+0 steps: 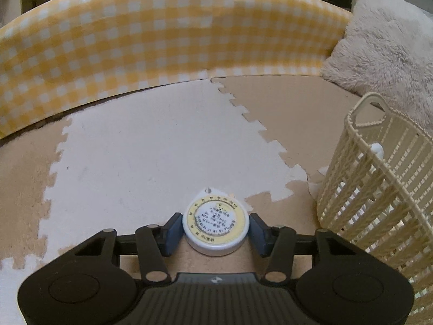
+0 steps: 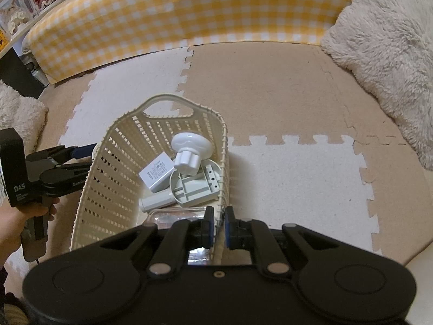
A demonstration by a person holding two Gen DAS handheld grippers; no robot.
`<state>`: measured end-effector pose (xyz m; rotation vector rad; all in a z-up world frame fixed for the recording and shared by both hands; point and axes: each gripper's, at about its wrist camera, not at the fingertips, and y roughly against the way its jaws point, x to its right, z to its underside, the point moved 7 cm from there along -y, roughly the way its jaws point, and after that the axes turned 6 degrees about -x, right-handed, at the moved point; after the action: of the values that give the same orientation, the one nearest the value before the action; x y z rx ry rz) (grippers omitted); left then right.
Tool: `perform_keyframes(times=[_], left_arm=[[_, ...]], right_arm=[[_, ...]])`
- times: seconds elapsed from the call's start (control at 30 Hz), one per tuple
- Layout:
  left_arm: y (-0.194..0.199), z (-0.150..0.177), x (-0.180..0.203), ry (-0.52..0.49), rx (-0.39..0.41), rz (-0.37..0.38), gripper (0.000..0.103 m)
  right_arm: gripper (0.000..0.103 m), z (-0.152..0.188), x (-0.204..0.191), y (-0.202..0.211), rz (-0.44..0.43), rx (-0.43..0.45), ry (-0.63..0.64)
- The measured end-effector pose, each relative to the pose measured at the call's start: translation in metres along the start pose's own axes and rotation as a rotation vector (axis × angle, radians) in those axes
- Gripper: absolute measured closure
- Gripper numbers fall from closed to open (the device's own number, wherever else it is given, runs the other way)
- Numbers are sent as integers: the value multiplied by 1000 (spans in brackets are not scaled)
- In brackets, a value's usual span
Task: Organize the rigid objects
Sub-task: 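Carry the tape measure over the basket with the left tool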
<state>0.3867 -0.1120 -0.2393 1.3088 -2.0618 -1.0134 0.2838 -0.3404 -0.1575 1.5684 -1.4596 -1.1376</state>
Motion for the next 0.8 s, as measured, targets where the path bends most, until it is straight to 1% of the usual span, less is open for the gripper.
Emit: perform_keyframes(times=[0.13, 0.23, 0.33, 0.47, 0.6, 0.73, 0.8], left_arm=[[1, 0, 1, 5, -5, 13, 50], [6, -1, 1, 46, -14, 32, 50], [19, -10, 1, 83, 7, 47, 50], [49, -30, 7, 110, 76, 73, 50], [84, -47, 22, 115, 134, 121, 50], [114, -53, 47, 98, 166, 174, 50], [125, -52, 61, 77, 167, 203, 50]], right_arm=[[95, 0, 0, 0, 0, -1, -2], [95, 0, 1, 0, -2, 0, -3], [95, -1, 2, 0, -6, -1, -8], [95, -1, 2, 0, -8, -1, -10], [95, 0, 2, 0, -9, 0, -12], [95, 0, 3, 0, -15, -1, -18], [95, 0, 3, 0, -17, -1, -18]])
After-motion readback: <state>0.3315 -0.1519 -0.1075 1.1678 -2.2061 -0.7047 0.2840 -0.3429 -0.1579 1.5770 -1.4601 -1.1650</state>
